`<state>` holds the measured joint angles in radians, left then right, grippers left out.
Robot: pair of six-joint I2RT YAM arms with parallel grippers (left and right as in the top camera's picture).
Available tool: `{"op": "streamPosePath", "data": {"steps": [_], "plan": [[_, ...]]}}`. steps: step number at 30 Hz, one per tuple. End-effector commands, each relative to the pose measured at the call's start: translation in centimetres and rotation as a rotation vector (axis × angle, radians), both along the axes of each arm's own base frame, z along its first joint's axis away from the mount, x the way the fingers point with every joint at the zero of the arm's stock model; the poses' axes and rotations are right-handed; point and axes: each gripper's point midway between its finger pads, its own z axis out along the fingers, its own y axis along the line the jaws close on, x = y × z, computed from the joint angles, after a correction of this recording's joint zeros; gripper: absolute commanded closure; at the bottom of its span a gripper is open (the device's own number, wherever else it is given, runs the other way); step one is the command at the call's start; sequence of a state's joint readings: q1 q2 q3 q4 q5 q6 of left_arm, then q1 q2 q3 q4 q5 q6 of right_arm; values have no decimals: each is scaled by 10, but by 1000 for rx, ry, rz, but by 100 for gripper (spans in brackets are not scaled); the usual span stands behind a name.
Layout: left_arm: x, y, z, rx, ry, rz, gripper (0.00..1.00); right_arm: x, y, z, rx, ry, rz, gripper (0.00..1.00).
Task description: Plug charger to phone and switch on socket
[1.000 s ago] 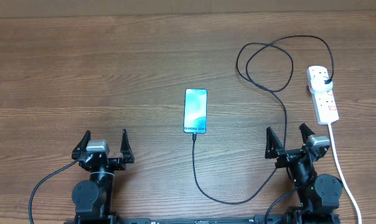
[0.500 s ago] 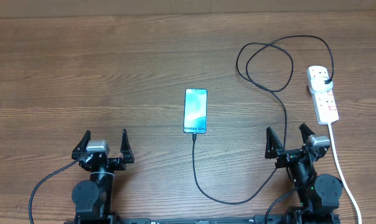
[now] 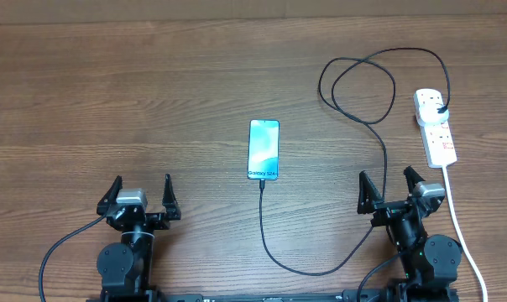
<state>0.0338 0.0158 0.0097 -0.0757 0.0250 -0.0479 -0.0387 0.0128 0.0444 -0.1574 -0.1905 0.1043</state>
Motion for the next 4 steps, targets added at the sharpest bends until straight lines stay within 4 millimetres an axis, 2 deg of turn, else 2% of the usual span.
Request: {"op": "streamPosePath", "data": {"steps": [1, 4], "plan": [[0, 3, 0, 23, -5, 11, 1, 0, -1, 4, -2, -17, -6, 0], [0, 3, 0, 23, -5, 11, 0, 0, -1, 4, -2, -17, -6, 0]]}}
